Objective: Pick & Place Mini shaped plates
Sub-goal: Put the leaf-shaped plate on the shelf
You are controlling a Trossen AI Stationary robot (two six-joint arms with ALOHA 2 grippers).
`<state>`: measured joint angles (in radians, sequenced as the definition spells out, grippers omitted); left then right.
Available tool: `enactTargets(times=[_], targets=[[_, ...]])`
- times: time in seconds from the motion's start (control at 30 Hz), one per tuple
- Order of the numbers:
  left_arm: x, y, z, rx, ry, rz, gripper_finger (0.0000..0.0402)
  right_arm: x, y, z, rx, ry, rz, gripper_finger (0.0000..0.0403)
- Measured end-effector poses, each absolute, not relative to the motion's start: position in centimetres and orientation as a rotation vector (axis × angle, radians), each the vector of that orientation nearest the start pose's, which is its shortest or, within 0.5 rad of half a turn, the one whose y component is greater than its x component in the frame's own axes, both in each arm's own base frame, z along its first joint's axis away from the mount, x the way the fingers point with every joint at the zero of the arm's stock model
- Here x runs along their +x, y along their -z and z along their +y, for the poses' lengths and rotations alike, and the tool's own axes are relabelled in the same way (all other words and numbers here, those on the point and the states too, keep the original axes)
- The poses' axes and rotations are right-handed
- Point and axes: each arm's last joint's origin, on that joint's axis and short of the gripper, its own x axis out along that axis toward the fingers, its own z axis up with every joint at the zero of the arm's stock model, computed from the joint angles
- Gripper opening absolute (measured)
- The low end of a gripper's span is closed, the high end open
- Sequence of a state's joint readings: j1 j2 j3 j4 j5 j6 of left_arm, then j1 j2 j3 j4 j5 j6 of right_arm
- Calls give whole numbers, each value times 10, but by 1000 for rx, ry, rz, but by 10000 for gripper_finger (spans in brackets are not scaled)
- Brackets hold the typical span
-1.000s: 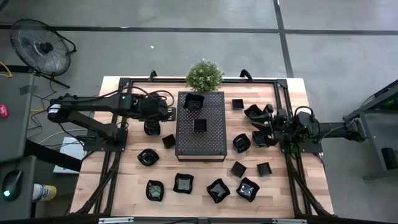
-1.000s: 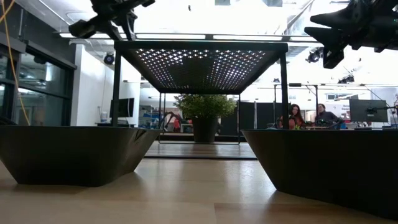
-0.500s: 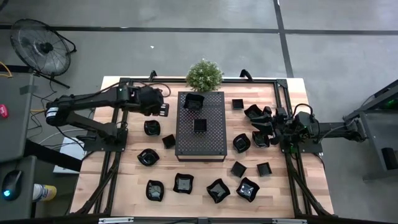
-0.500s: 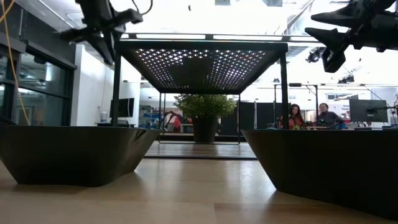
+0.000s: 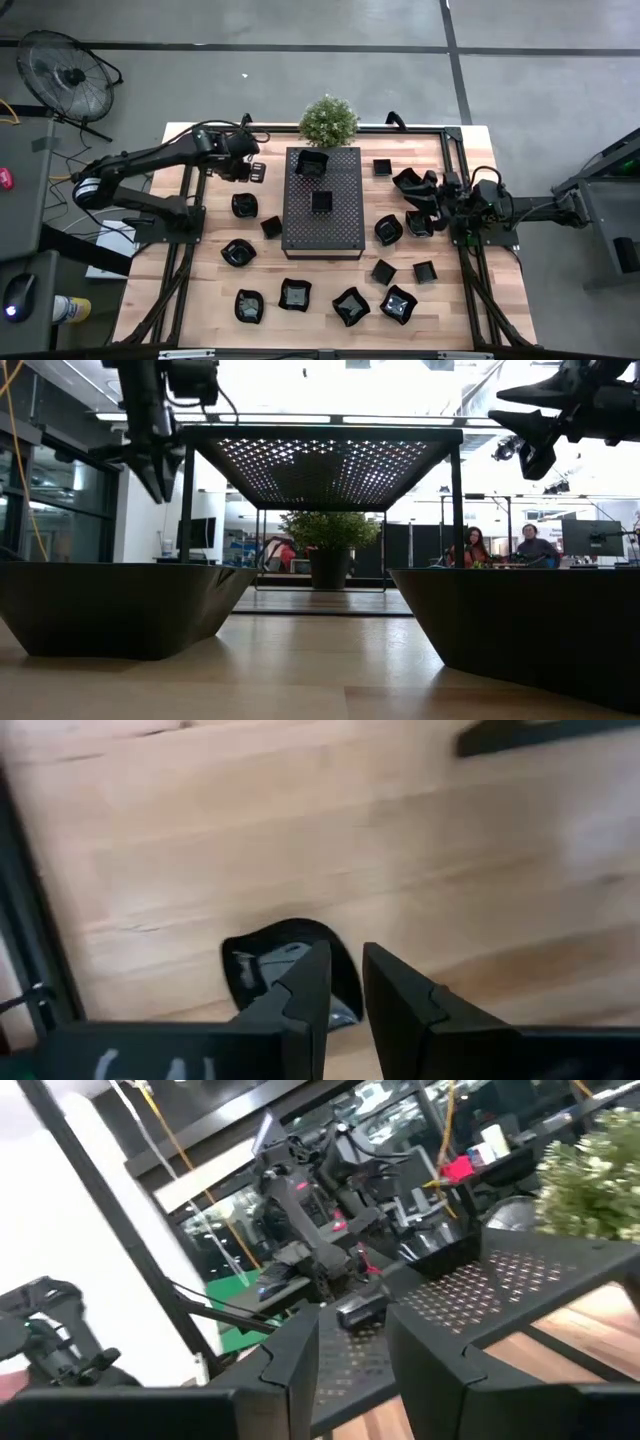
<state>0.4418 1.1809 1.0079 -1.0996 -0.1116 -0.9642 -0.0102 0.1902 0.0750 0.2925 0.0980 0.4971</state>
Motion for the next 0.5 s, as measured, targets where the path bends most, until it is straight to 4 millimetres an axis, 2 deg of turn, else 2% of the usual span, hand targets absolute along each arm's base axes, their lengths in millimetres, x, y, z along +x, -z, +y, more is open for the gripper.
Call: enactTargets(times=[0.5], targets=[[157, -208, 80, -1267, -1286, 1057, 60, 106, -199, -5, 531, 97, -183, 114]])
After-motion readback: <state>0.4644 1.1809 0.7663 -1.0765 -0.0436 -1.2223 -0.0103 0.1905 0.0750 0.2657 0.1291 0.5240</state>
